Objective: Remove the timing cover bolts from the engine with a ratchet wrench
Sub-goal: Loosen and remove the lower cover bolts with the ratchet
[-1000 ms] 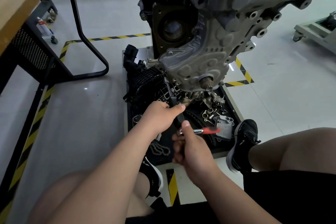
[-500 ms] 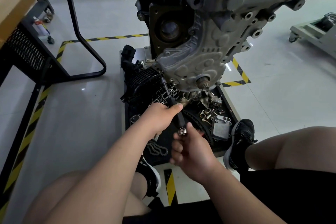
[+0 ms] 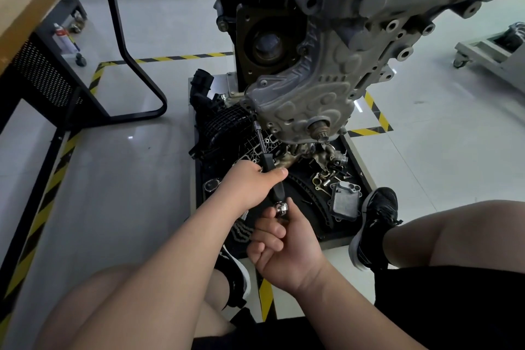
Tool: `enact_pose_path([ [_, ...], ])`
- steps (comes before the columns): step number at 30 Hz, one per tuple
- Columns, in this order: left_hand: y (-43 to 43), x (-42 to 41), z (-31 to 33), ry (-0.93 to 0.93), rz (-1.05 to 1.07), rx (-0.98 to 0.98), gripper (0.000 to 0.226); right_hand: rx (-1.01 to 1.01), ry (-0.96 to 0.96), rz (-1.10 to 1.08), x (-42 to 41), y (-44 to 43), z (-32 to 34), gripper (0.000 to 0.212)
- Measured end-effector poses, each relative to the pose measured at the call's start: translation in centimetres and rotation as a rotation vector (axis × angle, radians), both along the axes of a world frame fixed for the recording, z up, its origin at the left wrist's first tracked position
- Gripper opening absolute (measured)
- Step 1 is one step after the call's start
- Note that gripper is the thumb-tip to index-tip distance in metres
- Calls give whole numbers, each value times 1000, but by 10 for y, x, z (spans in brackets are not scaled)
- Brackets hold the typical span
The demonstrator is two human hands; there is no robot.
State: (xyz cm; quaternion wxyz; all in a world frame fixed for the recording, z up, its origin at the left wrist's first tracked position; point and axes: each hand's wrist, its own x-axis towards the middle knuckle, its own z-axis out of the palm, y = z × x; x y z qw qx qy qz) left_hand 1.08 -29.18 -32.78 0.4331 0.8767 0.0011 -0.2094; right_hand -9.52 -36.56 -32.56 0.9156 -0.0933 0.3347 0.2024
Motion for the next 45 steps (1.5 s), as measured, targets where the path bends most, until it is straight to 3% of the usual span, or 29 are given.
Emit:
enact_pose_path([
  [2, 1, 0, 1, -21, 5, 9, 64, -386, 32, 46, -1, 1, -1, 57],
  [6, 2, -2, 0, -64, -18, 88, 46, -1803, -239, 511, -5, -16, -7, 44],
  [7, 1, -3, 0, -84, -21, 123, 47, -2015, -298, 643, -4, -22, -8, 44],
  [9, 0, -4, 0, -120, -20, 175, 52, -2188, -316, 781, 0, -29, -12, 49],
  [12, -1, -5, 0, -133, -17, 180, 55, -2092, -316, 711, 1, -28, -18, 48],
  [14, 0, -4, -1, -114, -25, 156, 55, -1836, -319, 568, 0, -27, -20, 51],
  [19, -1, 0, 2, 55, -30, -20, 56, -621, -85, 147, 0, -25, -15, 54],
  [22, -2, 1, 3, 147, -33, -107, 48, -111, -43, 57, 0, -22, -11, 55],
  [25, -1, 1, 4, 194, -46, -122, 42, 117, -95, 42, -1, -12, -6, 50],
  [28, 0, 1, 2, 166, -48, -127, 42, 170, -106, 23, -1, -4, 1, 46],
  [32, 1, 1, 1, 102, -49, -90, 42, 136, -68, 11, 0, -4, 3, 53],
  [35, 1, 0, 1, 47, -63, -35, 47, -98, 14, 13, 1, -1, 2, 59],
  [36, 1, 0, 1, 23, -67, -11, 48, -278, 31, 30, 2, 1, 0, 58],
  [38, 2, 0, 2, -11, -70, 32, 49, -825, -6, 136, 0, -1, -5, 54],
  [40, 2, -1, 2, -25, -69, 55, 51, -1450, -158, 330, -4, -10, -8, 49],
  [42, 1, -2, 1, -51, -72, 96, 52, -1931, -295, 593, -5, -22, -10, 46],
  [45, 0, -4, 1, -59, -73, 104, 53, -2245, -323, 788, -1, -32, -15, 47],
])
